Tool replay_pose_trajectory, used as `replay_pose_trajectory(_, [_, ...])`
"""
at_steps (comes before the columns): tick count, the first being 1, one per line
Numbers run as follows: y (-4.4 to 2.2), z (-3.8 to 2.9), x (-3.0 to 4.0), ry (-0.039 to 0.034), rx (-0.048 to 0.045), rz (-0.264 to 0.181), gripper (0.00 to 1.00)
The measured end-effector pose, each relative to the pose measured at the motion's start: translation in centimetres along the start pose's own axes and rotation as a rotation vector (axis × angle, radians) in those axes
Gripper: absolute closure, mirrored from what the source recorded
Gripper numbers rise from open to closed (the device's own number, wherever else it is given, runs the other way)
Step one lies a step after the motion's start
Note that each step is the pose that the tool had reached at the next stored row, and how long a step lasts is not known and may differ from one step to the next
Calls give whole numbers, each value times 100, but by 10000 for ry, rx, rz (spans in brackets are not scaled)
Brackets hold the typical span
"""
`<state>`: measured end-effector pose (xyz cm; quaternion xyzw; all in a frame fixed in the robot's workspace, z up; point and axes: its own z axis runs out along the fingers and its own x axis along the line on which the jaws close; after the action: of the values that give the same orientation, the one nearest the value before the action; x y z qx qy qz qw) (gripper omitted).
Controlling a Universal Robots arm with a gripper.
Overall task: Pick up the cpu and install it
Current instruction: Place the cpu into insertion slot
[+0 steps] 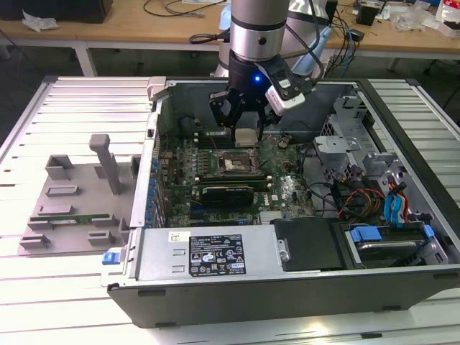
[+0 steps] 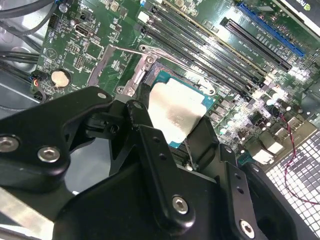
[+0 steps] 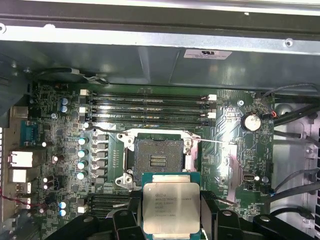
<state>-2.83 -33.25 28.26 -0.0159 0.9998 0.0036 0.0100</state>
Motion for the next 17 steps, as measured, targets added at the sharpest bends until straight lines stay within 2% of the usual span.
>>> replay_pose_trajectory(3, [0,0,0,0,1,14,45])
replay_pose_trajectory(17, [0,1,0,-11,36,1616,45])
